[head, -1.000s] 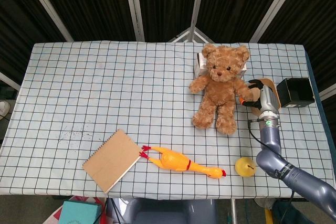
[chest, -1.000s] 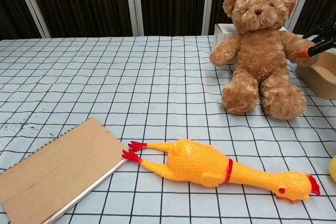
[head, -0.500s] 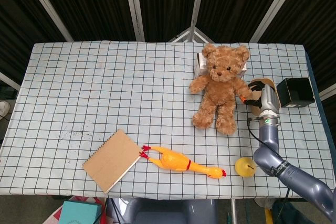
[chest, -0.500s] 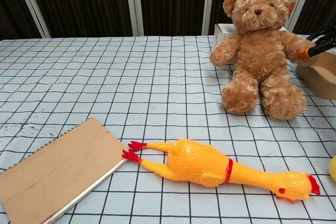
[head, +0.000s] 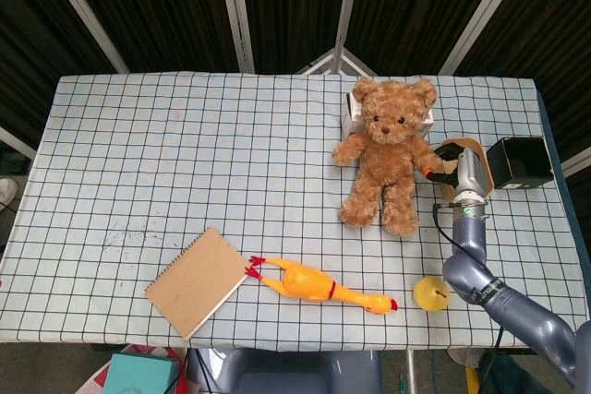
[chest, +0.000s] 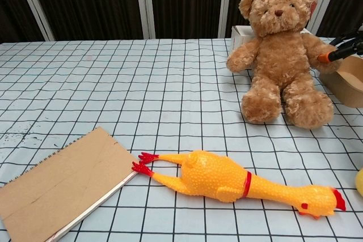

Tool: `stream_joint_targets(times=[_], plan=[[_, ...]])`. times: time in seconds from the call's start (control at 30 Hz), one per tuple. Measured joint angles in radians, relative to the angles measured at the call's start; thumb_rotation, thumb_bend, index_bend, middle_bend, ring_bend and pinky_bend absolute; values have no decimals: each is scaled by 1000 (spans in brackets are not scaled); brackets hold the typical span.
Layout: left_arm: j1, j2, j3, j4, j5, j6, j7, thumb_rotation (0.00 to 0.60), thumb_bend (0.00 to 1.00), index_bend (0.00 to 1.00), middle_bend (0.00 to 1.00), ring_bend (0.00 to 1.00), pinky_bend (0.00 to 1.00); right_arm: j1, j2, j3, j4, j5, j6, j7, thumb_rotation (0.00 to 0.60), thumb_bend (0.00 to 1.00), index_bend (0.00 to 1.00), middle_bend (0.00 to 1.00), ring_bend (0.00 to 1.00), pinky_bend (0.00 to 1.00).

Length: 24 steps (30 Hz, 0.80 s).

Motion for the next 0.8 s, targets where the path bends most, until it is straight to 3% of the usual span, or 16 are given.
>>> stream_joint_targets(times=[0.8], plan=[[-2,-1,0,-5,-9,-4,13,600,269,223,0,0,135,9,-13,6,16,-46,14,-43,600,324,477,504,327,0]])
